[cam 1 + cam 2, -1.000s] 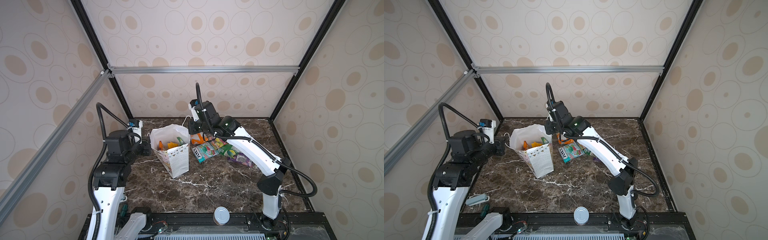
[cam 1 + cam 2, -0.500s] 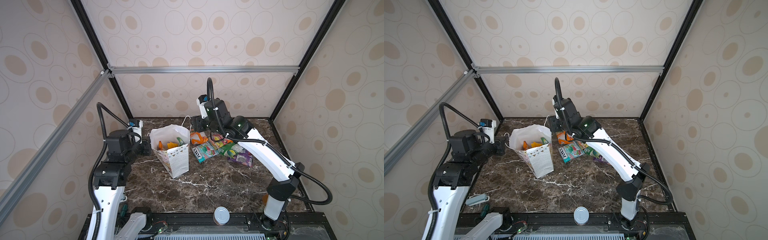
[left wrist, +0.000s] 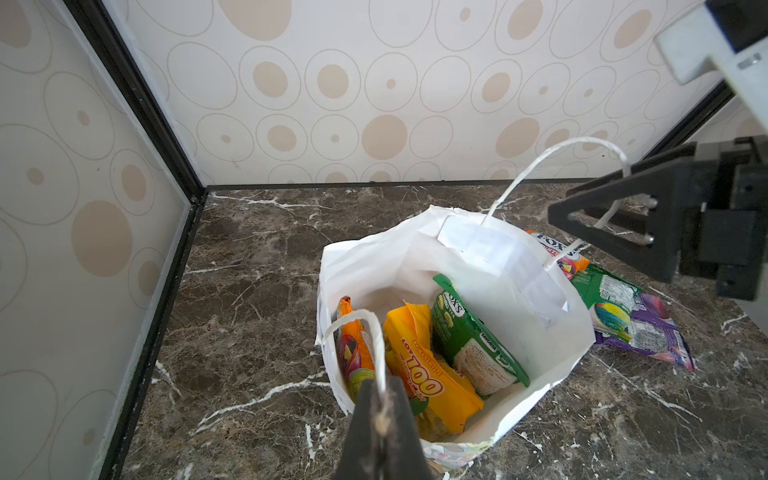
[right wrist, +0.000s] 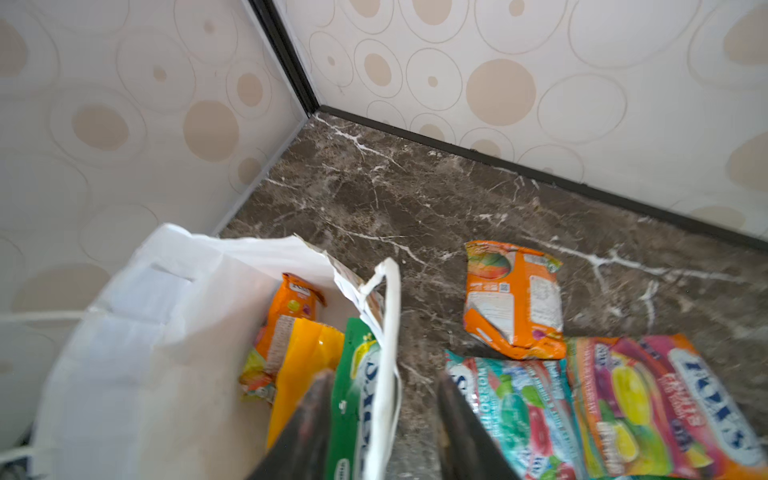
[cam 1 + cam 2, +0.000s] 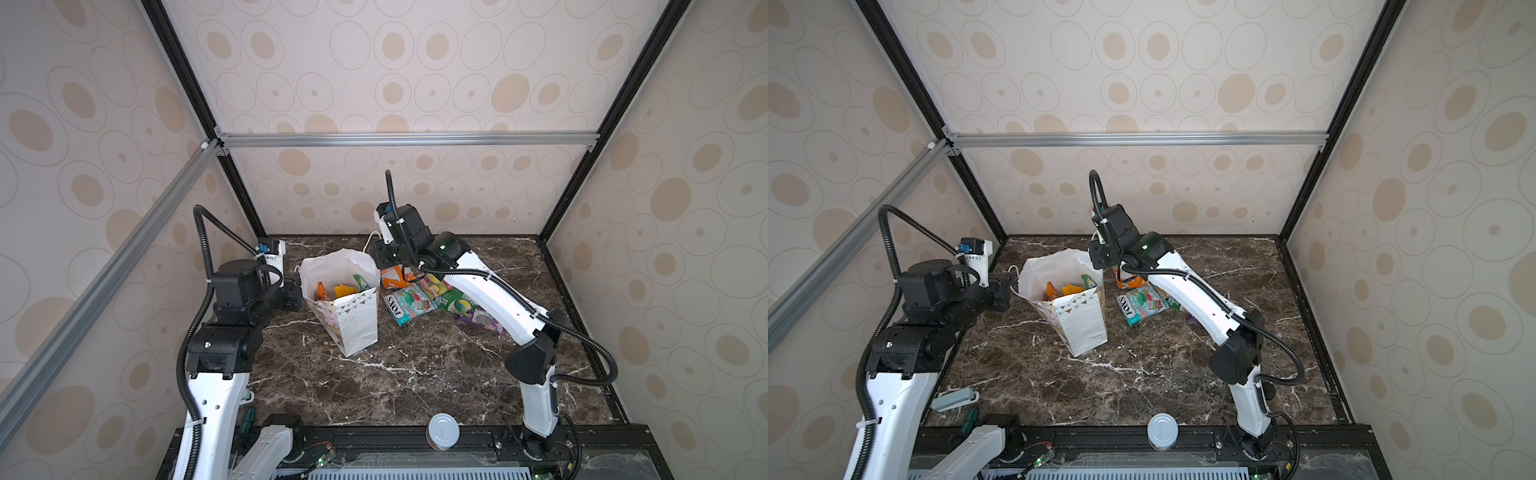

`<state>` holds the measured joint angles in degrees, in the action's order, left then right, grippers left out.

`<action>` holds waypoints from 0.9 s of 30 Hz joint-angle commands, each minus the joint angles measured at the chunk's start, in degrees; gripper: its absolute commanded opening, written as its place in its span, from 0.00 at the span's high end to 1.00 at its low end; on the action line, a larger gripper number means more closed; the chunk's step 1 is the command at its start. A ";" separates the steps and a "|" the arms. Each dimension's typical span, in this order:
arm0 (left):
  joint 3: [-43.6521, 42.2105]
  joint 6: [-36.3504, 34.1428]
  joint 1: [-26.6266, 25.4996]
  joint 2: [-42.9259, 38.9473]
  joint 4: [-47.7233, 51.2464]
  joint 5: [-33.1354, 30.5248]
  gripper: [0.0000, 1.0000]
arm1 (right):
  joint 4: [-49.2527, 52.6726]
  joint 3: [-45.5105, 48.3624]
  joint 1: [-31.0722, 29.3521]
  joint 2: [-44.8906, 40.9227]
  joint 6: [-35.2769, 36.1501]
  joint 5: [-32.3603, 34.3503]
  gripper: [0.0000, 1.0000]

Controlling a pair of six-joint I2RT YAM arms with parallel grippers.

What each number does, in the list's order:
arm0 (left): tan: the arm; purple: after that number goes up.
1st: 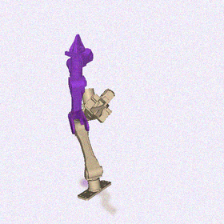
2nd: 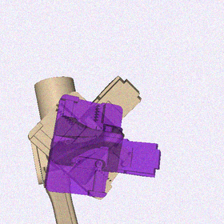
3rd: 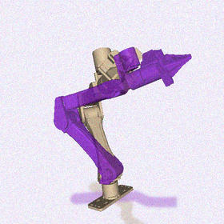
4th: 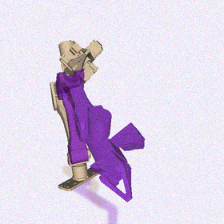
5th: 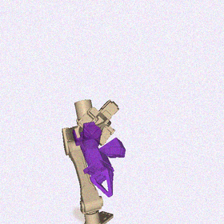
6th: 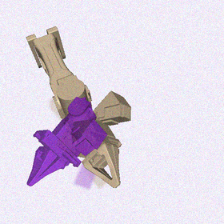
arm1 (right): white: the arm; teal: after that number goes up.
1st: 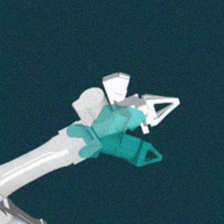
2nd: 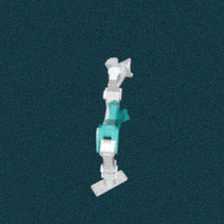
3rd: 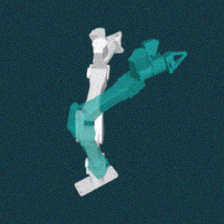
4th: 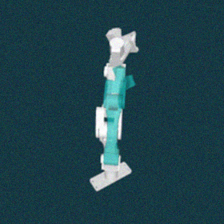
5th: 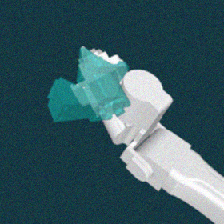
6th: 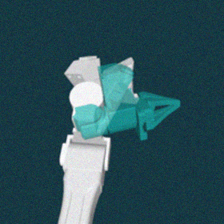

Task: Place the snacks into the paper bag
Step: 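Raise the open right gripper out of the paper bag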

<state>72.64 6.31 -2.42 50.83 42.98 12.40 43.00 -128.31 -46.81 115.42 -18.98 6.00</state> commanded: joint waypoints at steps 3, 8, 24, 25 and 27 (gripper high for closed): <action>1.27 -1.47 -0.31 -0.58 -0.18 0.01 1.00 | -0.11 -1.55 0.41 -1.27 -0.09 -0.04 0.91; 1.64 -1.25 -0.31 0.06 -0.53 0.62 1.00 | -1.54 2.51 0.43 -4.48 -0.31 0.15 1.00; 2.12 -1.56 -0.31 2.85 -1.93 1.96 1.00 | -9.04 22.41 -1.79 -18.56 -2.60 2.58 0.94; 1.78 -1.63 -0.24 2.86 -2.10 1.97 1.00 | -8.49 22.31 -1.71 -18.56 -2.53 2.32 0.90; 1.32 -1.72 -0.31 2.70 -2.27 1.38 1.00 | -7.82 22.27 -1.73 -18.80 -2.47 1.84 0.85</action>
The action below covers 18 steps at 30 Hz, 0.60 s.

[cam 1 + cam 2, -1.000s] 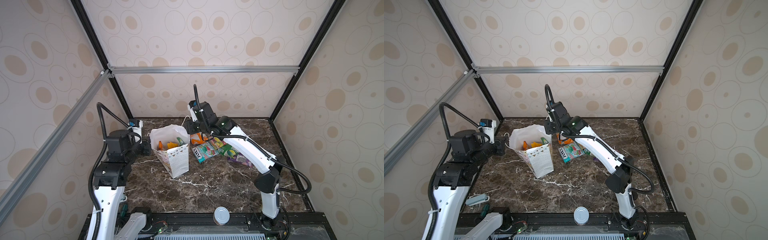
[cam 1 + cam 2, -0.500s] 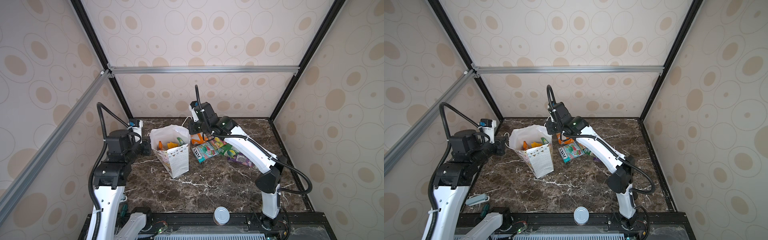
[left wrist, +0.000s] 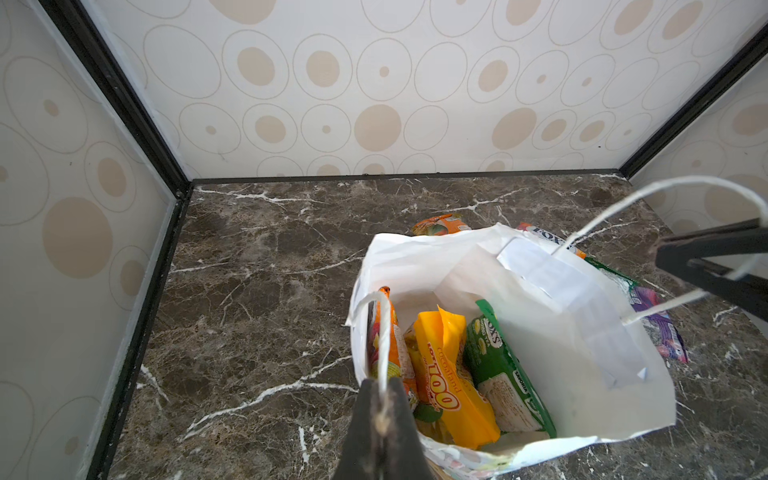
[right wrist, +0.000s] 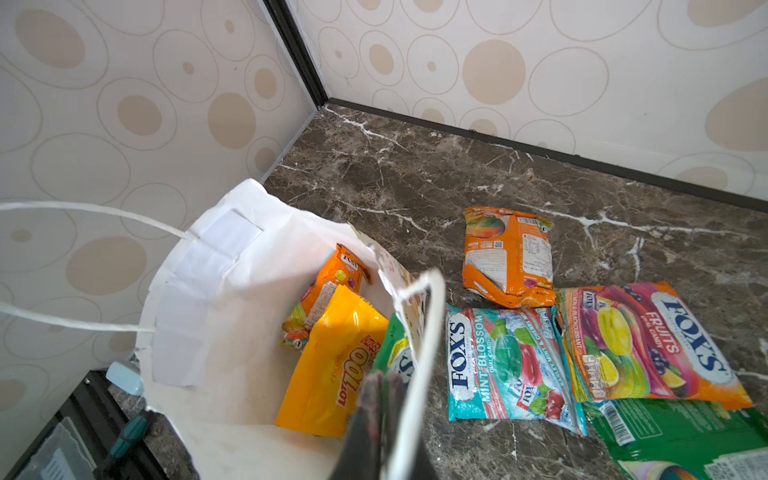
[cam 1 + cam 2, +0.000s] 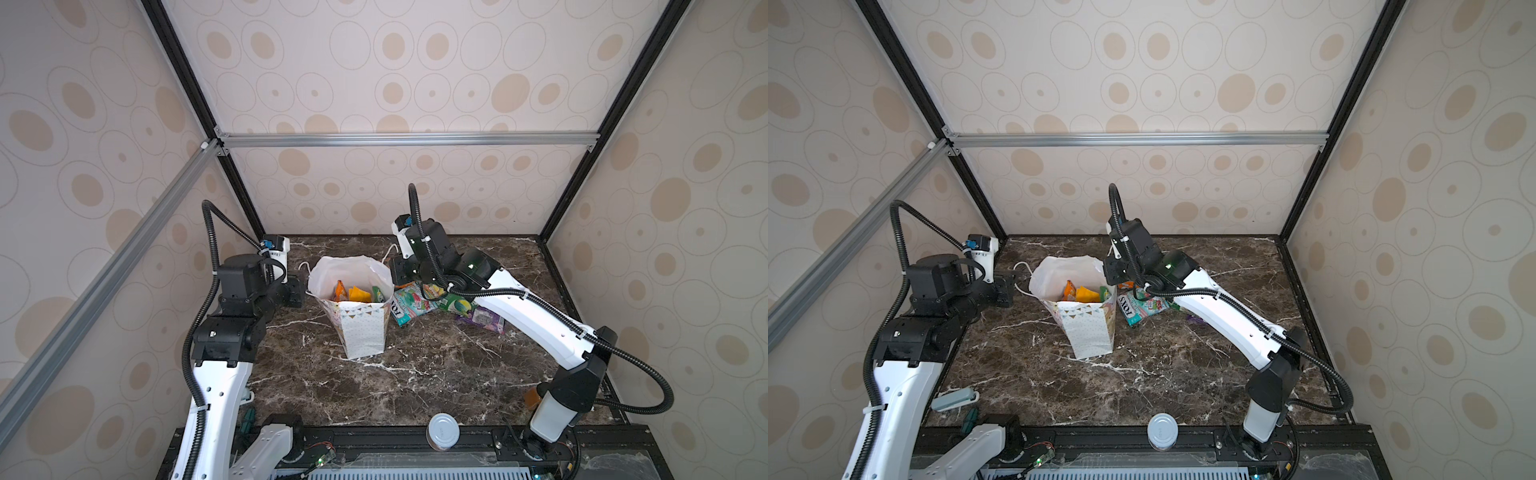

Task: Place the snacks into the paper bag
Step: 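Raise the open right gripper out of the paper bag, then move the right gripper over the purple packet beside the Fox's packets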

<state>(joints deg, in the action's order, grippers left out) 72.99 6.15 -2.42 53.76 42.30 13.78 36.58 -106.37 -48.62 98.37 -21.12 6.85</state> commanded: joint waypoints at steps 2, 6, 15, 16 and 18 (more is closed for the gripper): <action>0.91 -1.54 -0.31 -0.29 -1.54 -0.85 1.00 | -1.29 0.53 0.00 -2.50 -0.05 0.61 0.77; 1.10 -1.67 -0.29 0.11 -1.61 -1.35 1.00 | -0.95 2.21 -0.06 -5.36 0.88 1.35 0.64; 1.35 -1.82 -0.30 0.29 -1.56 -1.23 1.00 | -1.60 11.60 0.18 -17.57 1.20 6.28 0.49; 1.21 -1.76 -0.31 0.25 -1.52 -1.32 1.00 | -1.69 13.13 0.27 -19.51 0.89 7.22 0.48; 1.23 -1.76 -0.31 0.09 -1.46 -1.35 1.00 | -1.73 16.17 1.03 -23.17 -0.19 8.74 0.46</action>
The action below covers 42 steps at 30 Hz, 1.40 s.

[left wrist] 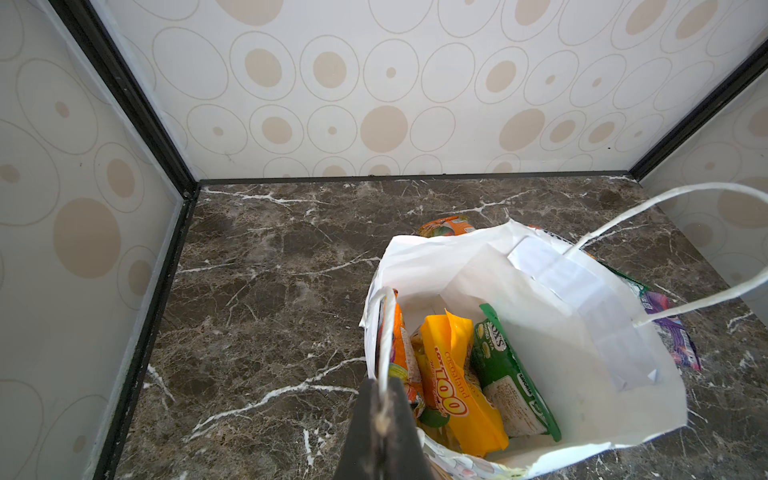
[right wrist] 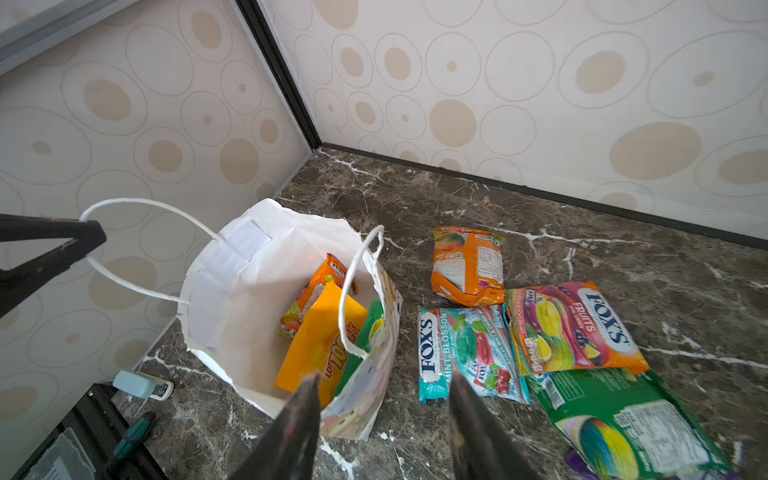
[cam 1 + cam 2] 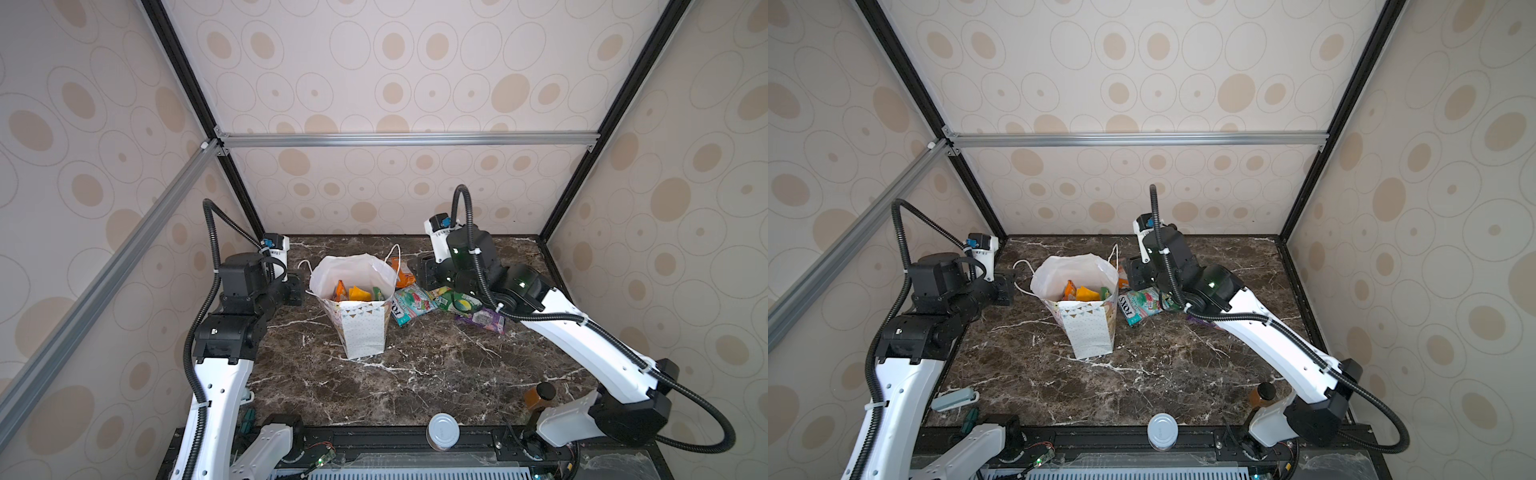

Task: Place the snacks into the paper bag
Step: 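Move the right gripper over the purple packet beside the Fox's packets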

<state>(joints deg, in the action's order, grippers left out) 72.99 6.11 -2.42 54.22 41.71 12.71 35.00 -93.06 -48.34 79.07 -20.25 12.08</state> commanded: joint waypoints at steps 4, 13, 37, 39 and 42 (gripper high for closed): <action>1.25 -1.72 -0.31 -0.53 -0.82 -0.44 1.00 | 1.79 10.19 4.42 -10.71 -4.30 5.02 0.45; 1.06 -1.71 -0.31 -1.15 -0.58 -0.55 1.00 | 8.06 21.47 15.74 -21.51 -10.34 5.04 0.44; -0.04 -1.63 -0.33 -2.22 -0.94 -0.12 1.00 | -4.02 50.07 48.08 -20.78 -17.73 -18.82 0.45; -0.13 -1.63 -0.31 -2.27 -1.02 -0.18 1.00 | -5.12 50.88 49.01 -19.98 -17.98 -19.55 0.44; -0.30 -1.63 -0.27 -2.41 -1.02 -0.24 1.00 | -7.07 52.06 50.59 -18.53 -18.15 -20.51 0.43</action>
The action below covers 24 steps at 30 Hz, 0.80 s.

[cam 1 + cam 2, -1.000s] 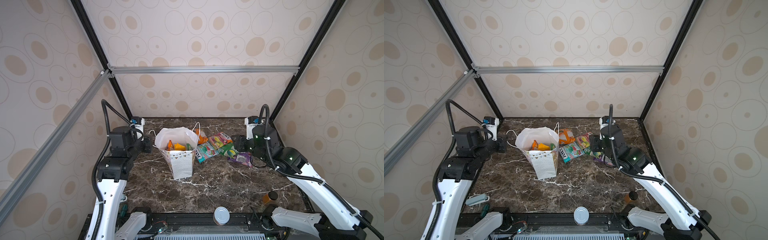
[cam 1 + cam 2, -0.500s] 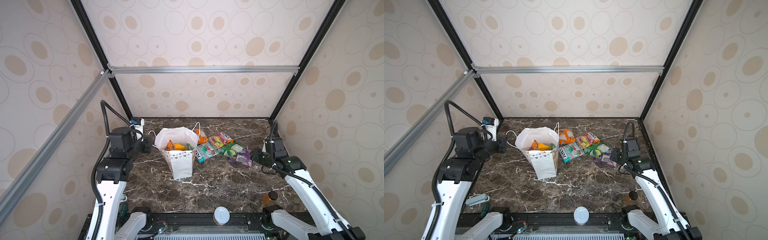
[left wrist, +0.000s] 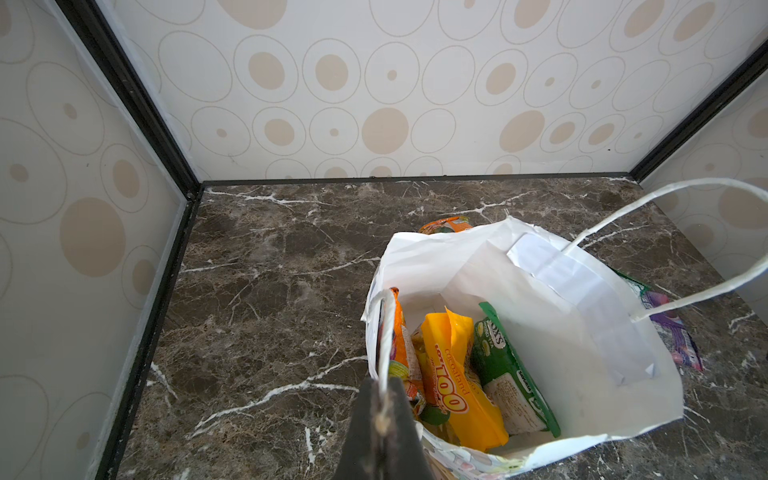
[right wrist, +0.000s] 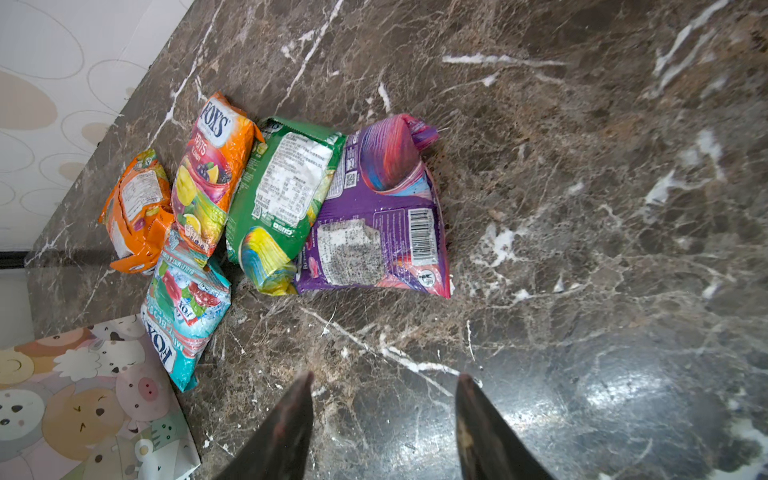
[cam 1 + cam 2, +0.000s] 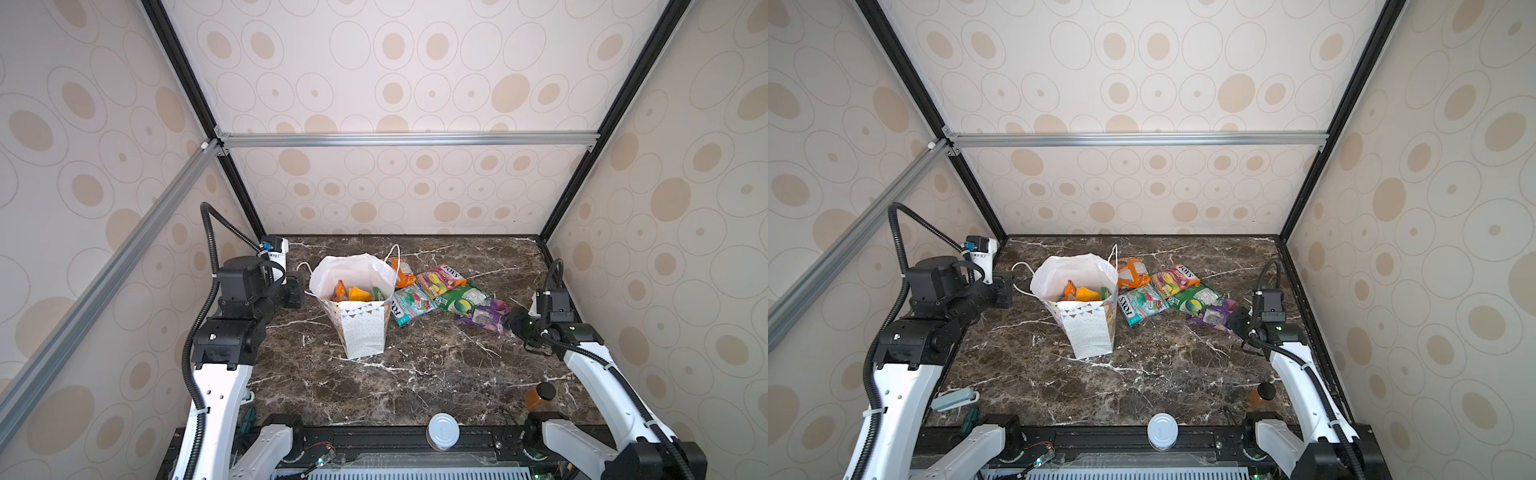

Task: Place the snacks into the paper bag
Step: 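Move the right gripper over the purple packet beside the Fox's packets, then lower the right gripper and close it on the purple packet's end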

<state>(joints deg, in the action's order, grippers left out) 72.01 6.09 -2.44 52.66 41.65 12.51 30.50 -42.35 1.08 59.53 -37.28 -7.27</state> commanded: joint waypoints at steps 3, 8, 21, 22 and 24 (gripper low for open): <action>0.85 -1.60 -0.29 -0.98 -0.86 -0.13 1.00 | -3.56 1.90 2.47 2.58 -0.90 -1.46 0.43; 1.03 -1.60 -0.29 -0.95 -0.74 -0.14 1.00 | -6.37 2.99 2.93 5.37 -1.01 -1.65 0.43; 1.36 -1.70 -0.29 -0.91 -0.58 -0.10 1.00 | -12.07 2.71 3.75 14.66 -0.43 -4.21 0.38; 1.38 -1.69 -0.29 -0.94 -0.60 -0.06 1.00 | -12.40 2.63 3.75 15.12 -0.52 -4.30 0.38; 1.42 -1.69 -0.29 -0.87 -0.52 -0.10 1.00 | -12.95 2.67 3.75 15.78 -0.60 -4.31 0.38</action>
<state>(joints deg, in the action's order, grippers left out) 72.01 6.09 -2.44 52.60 41.67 12.51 19.25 -39.55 4.54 74.50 -37.47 -10.92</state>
